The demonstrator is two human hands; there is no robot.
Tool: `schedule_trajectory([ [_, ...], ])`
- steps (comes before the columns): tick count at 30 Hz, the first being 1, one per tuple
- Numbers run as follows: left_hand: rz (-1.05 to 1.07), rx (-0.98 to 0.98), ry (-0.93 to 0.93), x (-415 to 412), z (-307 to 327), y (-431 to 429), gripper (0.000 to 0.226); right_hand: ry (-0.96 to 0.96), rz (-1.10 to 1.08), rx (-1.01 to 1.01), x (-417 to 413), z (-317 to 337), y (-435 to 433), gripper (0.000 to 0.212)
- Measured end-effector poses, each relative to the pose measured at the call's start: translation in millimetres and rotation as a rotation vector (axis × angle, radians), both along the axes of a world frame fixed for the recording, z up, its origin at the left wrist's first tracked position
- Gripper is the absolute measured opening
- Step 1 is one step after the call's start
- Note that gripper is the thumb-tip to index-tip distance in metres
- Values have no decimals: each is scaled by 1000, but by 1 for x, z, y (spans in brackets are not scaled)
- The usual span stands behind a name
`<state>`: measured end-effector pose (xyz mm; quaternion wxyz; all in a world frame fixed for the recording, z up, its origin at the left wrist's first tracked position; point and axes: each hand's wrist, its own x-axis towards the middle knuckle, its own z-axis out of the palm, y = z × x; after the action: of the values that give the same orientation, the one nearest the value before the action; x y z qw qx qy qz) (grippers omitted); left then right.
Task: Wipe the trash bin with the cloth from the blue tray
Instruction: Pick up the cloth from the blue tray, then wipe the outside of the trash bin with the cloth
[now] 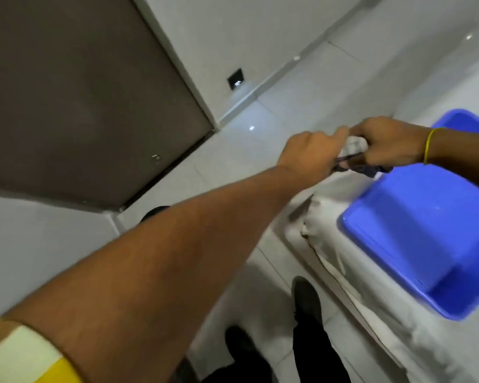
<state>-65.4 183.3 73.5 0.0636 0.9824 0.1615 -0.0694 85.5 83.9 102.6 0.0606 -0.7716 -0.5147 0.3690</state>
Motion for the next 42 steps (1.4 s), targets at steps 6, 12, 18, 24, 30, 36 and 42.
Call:
schedule_trajectory([
  [6, 124, 105, 86, -132, -9, 123, 41, 110, 22, 184, -111, -45, 124, 7],
  [12, 263, 81, 201, -288, -116, 201, 31, 335, -15, 221, -231, -180, 209, 18],
  [18, 209, 83, 350, -381, -304, 250, 39, 470, -100, 135, -296, -355, 282, 31],
  [24, 164, 13, 554, -402, -438, 284, 64, 455, -200, 212, -317, -491, 338, 23],
  [30, 33, 41, 241, -421, -490, 294, 43, 487, -451, 355, -358, -564, 319, 19],
  [36, 43, -70, 211, -421, -485, 293, 43, 739, -585, 331, -410, -600, 284, 51],
  [42, 3, -102, 135, -437, -472, 286, 51, 887, -505, 389, -454, -593, 260, 40],
])
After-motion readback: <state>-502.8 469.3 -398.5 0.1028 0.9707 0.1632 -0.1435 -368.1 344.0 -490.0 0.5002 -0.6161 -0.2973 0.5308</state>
